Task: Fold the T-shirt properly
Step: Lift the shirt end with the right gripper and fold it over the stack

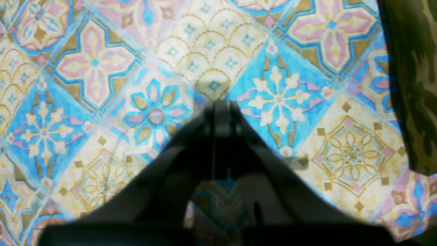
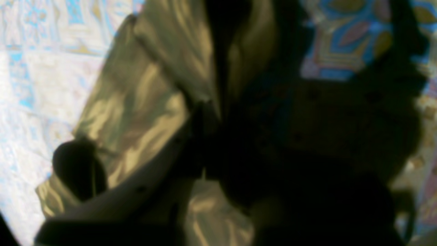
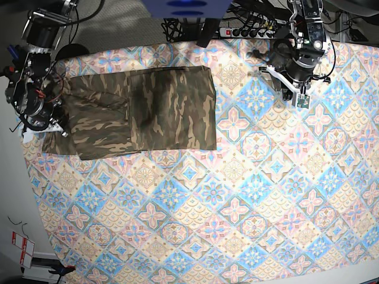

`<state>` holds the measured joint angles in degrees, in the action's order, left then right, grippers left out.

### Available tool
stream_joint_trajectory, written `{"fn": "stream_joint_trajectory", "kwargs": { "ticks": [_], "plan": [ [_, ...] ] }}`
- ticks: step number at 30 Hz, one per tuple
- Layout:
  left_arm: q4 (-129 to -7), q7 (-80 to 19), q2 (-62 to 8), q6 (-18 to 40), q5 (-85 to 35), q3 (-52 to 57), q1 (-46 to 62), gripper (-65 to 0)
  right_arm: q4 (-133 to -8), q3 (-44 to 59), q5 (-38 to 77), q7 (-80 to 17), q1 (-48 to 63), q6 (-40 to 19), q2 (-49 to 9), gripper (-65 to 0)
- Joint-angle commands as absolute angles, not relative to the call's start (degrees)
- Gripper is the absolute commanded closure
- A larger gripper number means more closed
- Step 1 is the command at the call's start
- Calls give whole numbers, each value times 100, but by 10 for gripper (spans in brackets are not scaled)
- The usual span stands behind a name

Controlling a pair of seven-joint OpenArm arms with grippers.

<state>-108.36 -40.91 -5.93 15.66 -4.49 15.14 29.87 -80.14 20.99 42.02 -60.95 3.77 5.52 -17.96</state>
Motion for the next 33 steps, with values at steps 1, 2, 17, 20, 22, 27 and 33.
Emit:
{"fn": "stream_joint_trajectory", "kwargs": {
  "ticks": [1, 2, 17, 20, 22, 27, 33],
  "plan": [
    [-10949, -3987, -637, 1552, -470, 1534, 2993, 0, -8321, 2105, 4207, -6114, 409, 637, -1859, 0],
    [-10958, -3987, -637, 1552, -470, 1525, 2993, 0, -8514, 2097, 4127, -6114, 505, 716, -1859, 0],
    [-10958, -3978, -637, 1552, -470, 1525, 2993, 0, -10158, 664, 3486, -6114, 910, 1675, -1543, 0],
    [-10958, -3978, -637, 1552, -470, 1525, 2985, 0, -10255, 338, 3486, -6114, 910, 1886, -1534, 0],
    [-10958, -3978, -637, 1552, -470, 1525, 2976, 0, -10255, 154, 3486, -6105, 910, 2079, -1534, 0],
    [-10958, -3978, -637, 1552, -470, 1525, 2976, 0, -10466, -426, 3486, -6062, 910, 2475, -1490, 0],
    [-10958, -3978, -699, 1552, -462, 1525, 2976, 0, -10607, -901, 3486, -6062, 910, 2870, -1411, 0]
  ]
}}
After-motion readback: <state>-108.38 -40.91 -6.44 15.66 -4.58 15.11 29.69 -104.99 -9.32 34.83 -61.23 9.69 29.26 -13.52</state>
